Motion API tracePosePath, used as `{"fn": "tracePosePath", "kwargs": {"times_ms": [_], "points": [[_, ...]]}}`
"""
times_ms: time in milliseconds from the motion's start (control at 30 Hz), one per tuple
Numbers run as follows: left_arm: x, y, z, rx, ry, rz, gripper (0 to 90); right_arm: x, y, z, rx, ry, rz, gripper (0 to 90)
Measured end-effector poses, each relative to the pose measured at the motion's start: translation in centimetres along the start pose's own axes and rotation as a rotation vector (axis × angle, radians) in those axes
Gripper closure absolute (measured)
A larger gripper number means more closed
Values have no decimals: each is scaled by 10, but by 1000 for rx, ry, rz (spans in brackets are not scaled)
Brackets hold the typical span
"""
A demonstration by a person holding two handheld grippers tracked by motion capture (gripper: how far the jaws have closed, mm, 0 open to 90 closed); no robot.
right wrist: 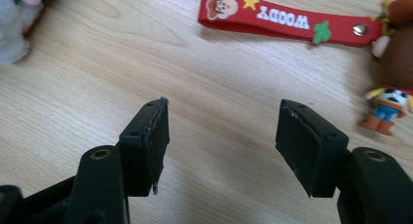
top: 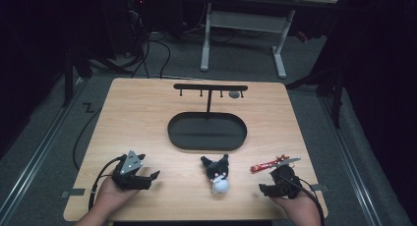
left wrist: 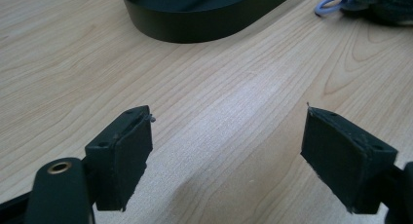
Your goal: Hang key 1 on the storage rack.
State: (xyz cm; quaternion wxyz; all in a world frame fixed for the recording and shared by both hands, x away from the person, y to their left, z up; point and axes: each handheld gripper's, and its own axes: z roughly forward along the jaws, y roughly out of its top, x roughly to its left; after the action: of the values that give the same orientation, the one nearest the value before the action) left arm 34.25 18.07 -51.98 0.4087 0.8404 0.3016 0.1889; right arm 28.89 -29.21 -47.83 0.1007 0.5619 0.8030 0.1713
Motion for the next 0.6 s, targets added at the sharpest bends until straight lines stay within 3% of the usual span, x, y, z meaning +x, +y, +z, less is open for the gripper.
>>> {"fn": "tracePosePath", "kwargs": {"times_ms": [500, 600], "points": [[-2, 0, 5, 22, -13, 13, 205, -21, 0, -15, 4, -39, 40, 420], [-2, 0, 4, 23, -12, 13, 215, -32, 1, -17, 0, -27, 63, 439]]}}
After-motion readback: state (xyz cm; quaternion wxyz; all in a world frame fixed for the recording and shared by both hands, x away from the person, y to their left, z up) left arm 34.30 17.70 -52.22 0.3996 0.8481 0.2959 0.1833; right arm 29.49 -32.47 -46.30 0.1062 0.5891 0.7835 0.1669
